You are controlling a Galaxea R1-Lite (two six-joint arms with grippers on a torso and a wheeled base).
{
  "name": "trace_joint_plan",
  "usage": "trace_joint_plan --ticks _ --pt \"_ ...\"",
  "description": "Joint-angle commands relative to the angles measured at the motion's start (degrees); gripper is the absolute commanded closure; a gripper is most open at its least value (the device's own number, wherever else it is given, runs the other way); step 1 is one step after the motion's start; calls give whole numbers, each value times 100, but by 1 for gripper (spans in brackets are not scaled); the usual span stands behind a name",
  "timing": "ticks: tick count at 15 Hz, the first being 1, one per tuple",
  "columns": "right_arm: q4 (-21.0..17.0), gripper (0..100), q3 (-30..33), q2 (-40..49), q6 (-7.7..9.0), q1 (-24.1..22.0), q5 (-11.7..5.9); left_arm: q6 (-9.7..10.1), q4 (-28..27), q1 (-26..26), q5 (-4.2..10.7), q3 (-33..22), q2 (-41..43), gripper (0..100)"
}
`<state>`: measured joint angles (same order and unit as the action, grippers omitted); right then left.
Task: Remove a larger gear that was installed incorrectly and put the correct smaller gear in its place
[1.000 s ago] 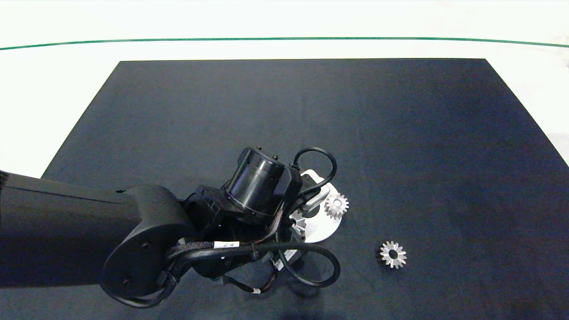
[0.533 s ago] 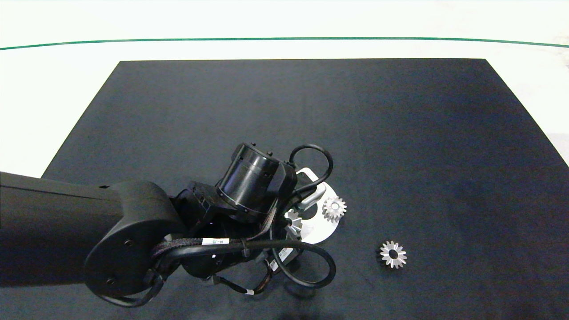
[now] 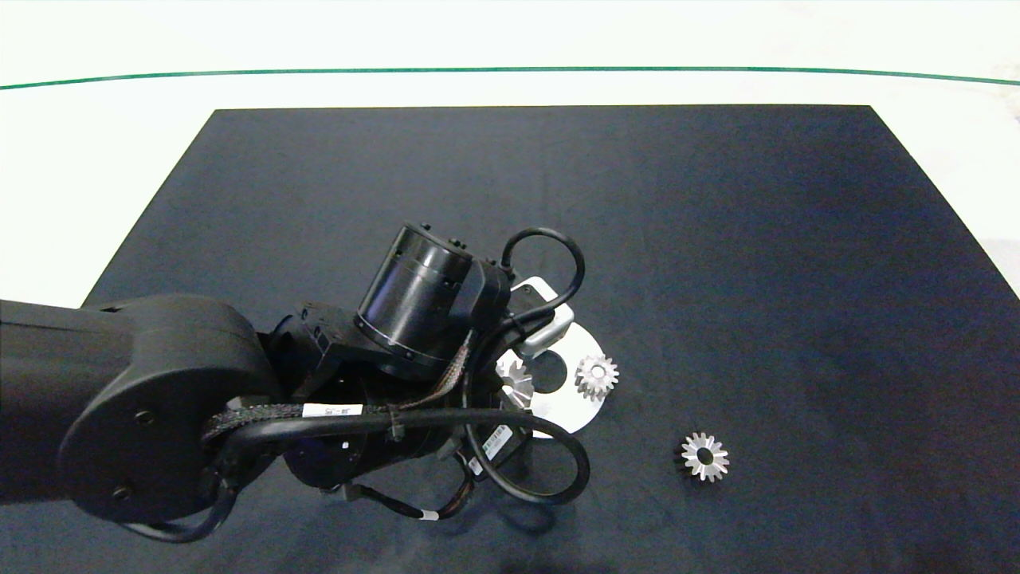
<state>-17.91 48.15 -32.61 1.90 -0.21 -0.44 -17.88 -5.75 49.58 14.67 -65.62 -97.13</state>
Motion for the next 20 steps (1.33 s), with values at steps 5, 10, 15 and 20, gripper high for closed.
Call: trace_joint_plan --ticks 5,10,15,20 --pt "-29 0 27 18 3 -6 0 4 -286 -634 -8 102 459 75" --pt "-29 0 27 27 3 -6 9 13 -260 -1486 -289 603 626 75" --pt "-29 0 27 9 3 -6 9 13 -251 -1706 -456 761 740 75" --pt "-29 0 19 0 3 -6 0 13 -216 -1794 -570 990 696 75"
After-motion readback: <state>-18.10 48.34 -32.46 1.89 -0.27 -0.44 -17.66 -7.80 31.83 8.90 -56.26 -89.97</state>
